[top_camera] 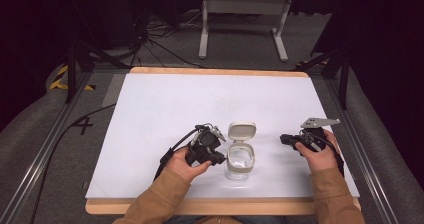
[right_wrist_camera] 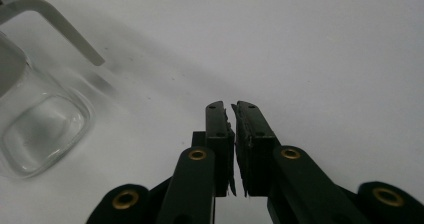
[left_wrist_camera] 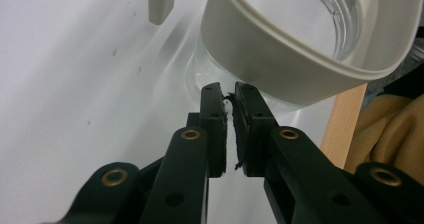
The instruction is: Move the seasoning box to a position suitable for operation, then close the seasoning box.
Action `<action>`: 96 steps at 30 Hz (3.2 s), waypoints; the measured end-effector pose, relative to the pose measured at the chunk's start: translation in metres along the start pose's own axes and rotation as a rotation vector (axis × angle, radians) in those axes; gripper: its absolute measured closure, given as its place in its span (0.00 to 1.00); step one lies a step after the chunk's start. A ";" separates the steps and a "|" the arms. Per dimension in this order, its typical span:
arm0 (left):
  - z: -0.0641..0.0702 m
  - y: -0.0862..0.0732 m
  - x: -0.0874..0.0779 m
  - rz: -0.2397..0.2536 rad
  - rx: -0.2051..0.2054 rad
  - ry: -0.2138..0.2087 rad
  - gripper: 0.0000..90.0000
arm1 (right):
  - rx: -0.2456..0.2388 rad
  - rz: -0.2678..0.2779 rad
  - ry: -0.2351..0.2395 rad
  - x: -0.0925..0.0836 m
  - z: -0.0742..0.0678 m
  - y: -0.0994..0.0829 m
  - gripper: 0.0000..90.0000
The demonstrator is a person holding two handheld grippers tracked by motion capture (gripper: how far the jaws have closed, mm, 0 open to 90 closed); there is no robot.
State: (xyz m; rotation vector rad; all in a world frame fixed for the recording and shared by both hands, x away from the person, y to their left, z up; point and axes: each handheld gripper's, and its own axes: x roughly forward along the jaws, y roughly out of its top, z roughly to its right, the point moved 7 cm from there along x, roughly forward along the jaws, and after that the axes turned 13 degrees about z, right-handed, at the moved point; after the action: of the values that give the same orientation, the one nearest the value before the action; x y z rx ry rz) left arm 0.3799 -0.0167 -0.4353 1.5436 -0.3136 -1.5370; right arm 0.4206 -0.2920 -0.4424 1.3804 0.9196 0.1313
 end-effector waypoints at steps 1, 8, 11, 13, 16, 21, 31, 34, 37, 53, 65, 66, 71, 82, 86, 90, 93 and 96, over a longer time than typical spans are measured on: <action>-0.003 0.001 -0.004 0.008 -0.004 0.018 0.90 | -0.004 0.003 0.002 0.000 -0.001 0.001 0.94; -0.025 0.007 -0.031 0.077 -0.058 0.065 0.85 | -0.034 0.024 0.041 0.002 -0.011 0.014 0.95; -0.035 0.006 -0.046 0.096 -0.088 0.093 0.84 | -0.036 0.035 0.069 0.004 -0.016 0.020 0.96; -0.040 0.006 -0.055 0.104 -0.096 0.105 0.83 | -0.040 0.041 0.081 0.005 -0.020 0.024 0.97; -0.046 0.005 -0.062 0.114 -0.115 0.126 0.82 | -0.046 0.052 0.108 0.008 -0.027 0.032 0.97; -0.054 0.002 -0.071 0.128 -0.138 0.133 0.80 | -0.064 0.067 0.142 0.012 -0.038 0.041 0.97; -0.060 -0.006 -0.086 0.129 -0.158 0.156 0.79 | -0.112 0.080 0.194 0.020 -0.052 0.054 0.99; -0.061 -0.009 -0.090 0.131 -0.175 0.168 0.78 | -0.113 0.082 0.207 0.022 -0.053 0.056 0.99; -0.063 -0.012 -0.094 0.134 -0.181 0.174 0.78 | -0.115 0.087 0.222 0.024 -0.054 0.058 0.99; -0.063 -0.013 -0.097 0.140 -0.187 0.180 0.76 | -0.155 0.116 0.270 0.024 -0.069 0.066 0.99; -0.062 -0.012 -0.096 0.139 -0.181 0.179 0.76 | -0.197 0.132 0.274 0.019 -0.077 0.070 1.00; -0.062 -0.012 -0.095 0.138 -0.183 0.177 0.76 | -0.198 0.131 0.273 0.018 -0.078 0.070 1.00; -0.062 -0.010 -0.093 0.136 -0.177 0.171 0.75 | -0.211 0.127 0.272 0.015 -0.079 0.070 1.00; -0.063 -0.005 -0.089 0.131 -0.165 0.163 0.75 | -0.223 0.133 0.249 0.009 -0.079 0.070 1.00; -0.062 -0.005 -0.087 0.135 -0.174 0.167 0.75 | -0.219 0.142 0.228 0.012 -0.074 0.072 1.00; -0.063 -0.007 -0.089 0.131 -0.171 0.168 0.75 | -0.240 0.143 0.244 0.019 -0.078 0.075 1.00; -0.064 -0.007 -0.090 0.133 -0.172 0.169 0.75 | -0.262 0.147 0.259 0.018 -0.083 0.077 1.00; -0.063 -0.006 -0.091 0.137 -0.174 0.170 0.75 | -0.272 0.152 0.277 0.015 -0.087 0.078 1.00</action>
State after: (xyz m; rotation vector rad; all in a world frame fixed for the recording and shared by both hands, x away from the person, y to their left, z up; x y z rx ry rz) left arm 0.4163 0.0782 -0.3916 1.4725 -0.1798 -1.2831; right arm 0.4089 -0.1966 -0.3739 1.1931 0.9837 0.5553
